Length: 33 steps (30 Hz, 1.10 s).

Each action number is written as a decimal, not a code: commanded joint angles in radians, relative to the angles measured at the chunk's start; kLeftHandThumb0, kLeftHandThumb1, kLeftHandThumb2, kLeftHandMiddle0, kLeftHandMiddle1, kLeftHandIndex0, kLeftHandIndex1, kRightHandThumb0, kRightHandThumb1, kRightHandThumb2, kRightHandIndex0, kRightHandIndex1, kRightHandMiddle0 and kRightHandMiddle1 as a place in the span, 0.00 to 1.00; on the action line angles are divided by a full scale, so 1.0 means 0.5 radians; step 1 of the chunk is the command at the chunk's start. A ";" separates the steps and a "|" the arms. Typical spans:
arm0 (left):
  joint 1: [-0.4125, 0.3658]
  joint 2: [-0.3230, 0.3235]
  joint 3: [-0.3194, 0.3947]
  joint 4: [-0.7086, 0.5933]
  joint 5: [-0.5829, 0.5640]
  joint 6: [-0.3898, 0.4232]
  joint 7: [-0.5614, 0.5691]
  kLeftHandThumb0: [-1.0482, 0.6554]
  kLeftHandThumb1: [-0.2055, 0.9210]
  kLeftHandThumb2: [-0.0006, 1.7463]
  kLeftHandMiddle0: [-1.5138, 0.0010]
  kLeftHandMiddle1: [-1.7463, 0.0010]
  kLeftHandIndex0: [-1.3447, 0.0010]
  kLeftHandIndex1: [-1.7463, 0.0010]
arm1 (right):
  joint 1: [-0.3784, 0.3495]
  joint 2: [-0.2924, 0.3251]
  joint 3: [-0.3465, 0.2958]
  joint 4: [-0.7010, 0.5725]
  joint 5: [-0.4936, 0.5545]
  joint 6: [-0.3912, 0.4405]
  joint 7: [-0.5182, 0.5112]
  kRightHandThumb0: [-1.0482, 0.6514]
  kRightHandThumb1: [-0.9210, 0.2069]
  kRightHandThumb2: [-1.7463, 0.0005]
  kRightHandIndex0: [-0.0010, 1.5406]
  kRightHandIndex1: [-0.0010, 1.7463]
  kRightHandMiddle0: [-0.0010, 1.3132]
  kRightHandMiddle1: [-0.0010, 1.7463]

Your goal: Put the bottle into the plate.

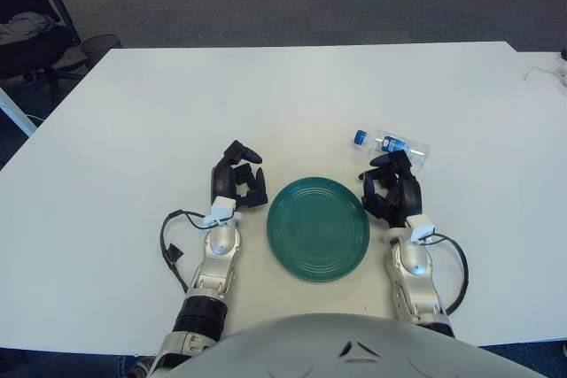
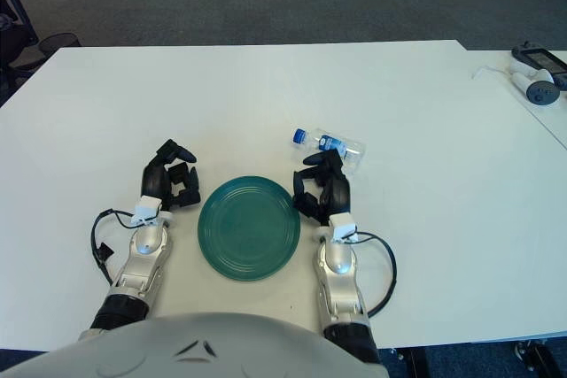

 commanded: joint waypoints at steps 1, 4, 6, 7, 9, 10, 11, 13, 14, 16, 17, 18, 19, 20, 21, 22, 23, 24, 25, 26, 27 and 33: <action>0.190 0.007 0.019 0.322 0.017 0.086 0.002 0.32 0.37 0.82 0.18 0.00 0.49 0.00 | 0.379 -0.094 0.018 -0.132 0.018 0.232 0.110 0.61 0.23 0.54 0.31 0.87 0.21 0.96; 0.182 0.003 0.020 0.327 0.010 0.091 -0.007 0.32 0.37 0.82 0.18 0.00 0.49 0.00 | 0.398 -0.147 0.018 -0.156 0.054 0.109 0.201 0.61 0.20 0.57 0.30 0.87 0.20 0.94; 0.175 -0.002 0.021 0.333 0.009 0.085 -0.005 0.32 0.37 0.83 0.18 0.00 0.49 0.00 | 0.394 -0.190 0.006 -0.177 0.083 0.017 0.264 0.61 0.19 0.59 0.30 0.86 0.20 0.94; 0.173 -0.005 0.022 0.336 0.012 0.078 0.000 0.32 0.37 0.83 0.18 0.00 0.49 0.00 | 0.391 -0.208 -0.001 -0.194 0.094 -0.008 0.288 0.61 0.18 0.60 0.30 0.86 0.20 0.93; 0.166 -0.008 0.023 0.344 0.016 0.070 0.007 0.32 0.37 0.83 0.18 0.00 0.49 0.00 | 0.387 -0.225 -0.011 -0.209 0.108 -0.029 0.314 0.61 0.17 0.60 0.30 0.86 0.20 0.93; 0.161 -0.007 0.021 0.354 0.023 0.060 0.012 0.32 0.37 0.83 0.18 0.00 0.49 0.00 | 0.375 -0.246 -0.023 -0.236 0.124 -0.045 0.338 0.61 0.17 0.61 0.30 0.86 0.20 0.93; 0.157 -0.005 0.020 0.362 0.027 0.052 0.014 0.32 0.37 0.83 0.18 0.00 0.48 0.00 | 0.366 -0.267 -0.035 -0.276 0.139 -0.051 0.360 0.61 0.17 0.61 0.30 0.85 0.20 0.93; 0.145 -0.005 0.018 0.381 0.031 0.042 0.013 0.32 0.37 0.83 0.18 0.00 0.48 0.00 | 0.348 -0.303 -0.053 -0.354 0.166 -0.061 0.397 0.61 0.16 0.62 0.30 0.85 0.19 0.93; 0.141 -0.005 0.018 0.387 0.030 0.040 0.011 0.32 0.37 0.83 0.18 0.00 0.48 0.00 | 0.345 -0.313 -0.057 -0.388 0.173 -0.064 0.409 0.61 0.14 0.64 0.29 0.85 0.19 0.93; 0.129 -0.008 0.019 0.407 0.029 0.038 0.010 0.32 0.36 0.83 0.18 0.00 0.48 0.00 | 0.329 -0.327 -0.074 -0.416 0.188 -0.138 0.428 0.61 0.12 0.66 0.28 0.85 0.19 0.93; 0.125 -0.009 0.019 0.414 0.030 0.038 0.012 0.32 0.36 0.83 0.18 0.00 0.48 0.00 | 0.322 -0.329 -0.084 -0.413 0.193 -0.179 0.432 0.61 0.11 0.67 0.27 0.86 0.19 0.92; 0.119 -0.010 0.020 0.423 0.031 0.039 0.016 0.32 0.36 0.83 0.18 0.00 0.48 0.00 | 0.315 -0.331 -0.093 -0.407 0.197 -0.204 0.435 0.61 0.10 0.67 0.27 0.86 0.20 0.92; 0.114 -0.012 0.021 0.430 0.034 0.036 0.022 0.32 0.36 0.83 0.18 0.00 0.48 0.00 | 0.306 -0.332 -0.103 -0.398 0.197 -0.244 0.434 0.61 0.10 0.68 0.26 0.86 0.20 0.92; 0.111 -0.014 0.022 0.435 0.035 0.033 0.026 0.32 0.36 0.83 0.18 0.00 0.48 0.00 | 0.299 -0.333 -0.111 -0.390 0.196 -0.273 0.434 0.61 0.10 0.67 0.26 0.88 0.20 0.90; 0.105 -0.016 0.022 0.444 0.037 0.030 0.033 0.32 0.36 0.83 0.18 0.00 0.48 0.00 | 0.286 -0.334 -0.123 -0.374 0.193 -0.311 0.431 0.61 0.10 0.67 0.26 0.88 0.20 0.90; 0.101 -0.018 0.023 0.450 0.039 0.028 0.037 0.32 0.36 0.83 0.18 0.00 0.48 0.00 | 0.278 -0.334 -0.131 -0.362 0.190 -0.338 0.430 0.61 0.13 0.65 0.26 0.90 0.21 0.89; 0.096 -0.020 0.023 0.457 0.039 0.026 0.040 0.31 0.36 0.84 0.18 0.00 0.48 0.00 | 0.268 -0.335 -0.139 -0.351 0.190 -0.359 0.429 0.61 0.14 0.63 0.26 0.91 0.22 0.88; 0.092 -0.021 0.023 0.463 0.040 0.025 0.042 0.31 0.36 0.84 0.18 0.00 0.48 0.00 | 0.261 -0.335 -0.144 -0.343 0.190 -0.373 0.428 0.61 0.15 0.62 0.26 0.92 0.22 0.88; 0.089 -0.023 0.024 0.466 0.037 0.026 0.043 0.31 0.36 0.84 0.18 0.00 0.48 0.00 | 0.254 -0.333 -0.148 -0.347 0.190 -0.391 0.427 0.61 0.17 0.59 0.26 0.93 0.22 0.89; 0.088 -0.025 0.025 0.468 0.035 0.026 0.045 0.31 0.35 0.84 0.18 0.00 0.47 0.00 | 0.248 -0.331 -0.151 -0.350 0.191 -0.405 0.426 0.62 0.20 0.56 0.27 0.94 0.22 0.90; 0.084 -0.028 0.027 0.473 0.033 0.029 0.048 0.31 0.35 0.84 0.17 0.00 0.47 0.00 | 0.239 -0.328 -0.152 -0.362 0.191 -0.412 0.424 0.62 0.21 0.55 0.27 0.94 0.22 0.90; 0.067 -0.037 0.033 0.492 0.029 0.034 0.058 0.31 0.34 0.85 0.17 0.00 0.47 0.00 | 0.221 -0.321 -0.162 -0.399 0.181 -0.413 0.412 0.62 0.26 0.49 0.25 0.95 0.22 0.96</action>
